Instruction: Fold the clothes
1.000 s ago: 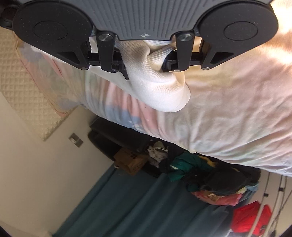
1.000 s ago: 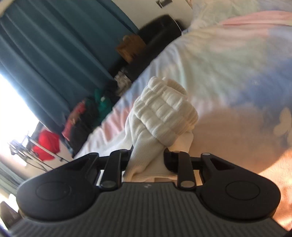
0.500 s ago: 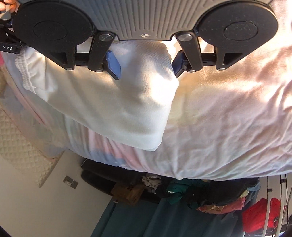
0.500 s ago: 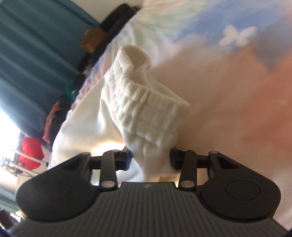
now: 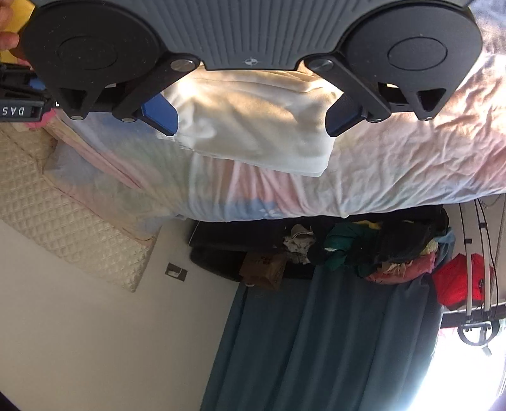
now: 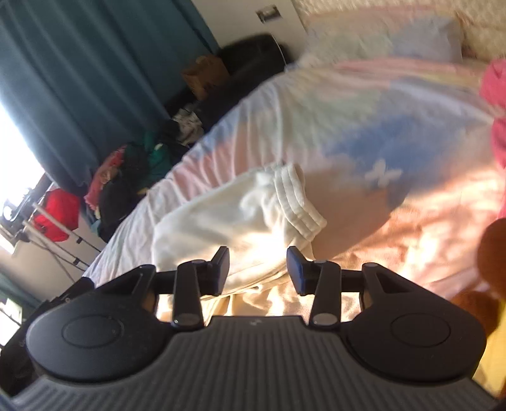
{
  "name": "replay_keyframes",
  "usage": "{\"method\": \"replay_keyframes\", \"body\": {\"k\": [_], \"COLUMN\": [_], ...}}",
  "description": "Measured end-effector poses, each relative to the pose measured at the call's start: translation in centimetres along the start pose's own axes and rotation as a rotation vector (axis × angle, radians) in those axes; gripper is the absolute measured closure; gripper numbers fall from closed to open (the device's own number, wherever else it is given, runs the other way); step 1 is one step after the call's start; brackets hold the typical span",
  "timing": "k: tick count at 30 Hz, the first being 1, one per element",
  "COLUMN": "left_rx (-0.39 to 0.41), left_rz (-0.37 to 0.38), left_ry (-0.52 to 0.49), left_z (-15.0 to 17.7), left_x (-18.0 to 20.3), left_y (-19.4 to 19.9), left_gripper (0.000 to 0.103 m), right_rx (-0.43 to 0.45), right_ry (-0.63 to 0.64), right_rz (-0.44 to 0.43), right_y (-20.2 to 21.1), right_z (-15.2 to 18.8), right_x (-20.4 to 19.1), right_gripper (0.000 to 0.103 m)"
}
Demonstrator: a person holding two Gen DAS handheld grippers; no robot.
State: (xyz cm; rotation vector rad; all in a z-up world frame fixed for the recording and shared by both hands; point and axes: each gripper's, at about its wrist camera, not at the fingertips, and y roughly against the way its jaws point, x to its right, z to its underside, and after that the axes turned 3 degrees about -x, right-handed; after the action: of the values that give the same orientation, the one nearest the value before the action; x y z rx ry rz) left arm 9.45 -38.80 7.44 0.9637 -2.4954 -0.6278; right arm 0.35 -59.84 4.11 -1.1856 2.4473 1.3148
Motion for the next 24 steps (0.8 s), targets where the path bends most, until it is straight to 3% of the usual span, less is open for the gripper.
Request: {"method": "replay_keyframes", "body": {"k": [4,13,24], "left_rx": [0.036,0.131,0.234], "left_rz": [-0.007,-0.026,-0.042], "left_ry": [-0.085,-0.15,-0.135], "left_z": [1.5,5.8,10.3], "left_x": [2.7,4.8,3.8], "left_y": [5.1,14.4,21.5], "left_gripper": [0.0,0.0,0.0], "right_rx": [0.063,0.202,0.409], "right_ry": [0.07,0.224,0.419], "right_rz": [-0.039,-0.143,-0.171], "right_y": [4.9,12.5,16.7], "right_z": [0.8,6.4,13.2], "right_x": [-0.5,-1.5,-3.4], "right_gripper": [0.01,0.008,0.008]}}
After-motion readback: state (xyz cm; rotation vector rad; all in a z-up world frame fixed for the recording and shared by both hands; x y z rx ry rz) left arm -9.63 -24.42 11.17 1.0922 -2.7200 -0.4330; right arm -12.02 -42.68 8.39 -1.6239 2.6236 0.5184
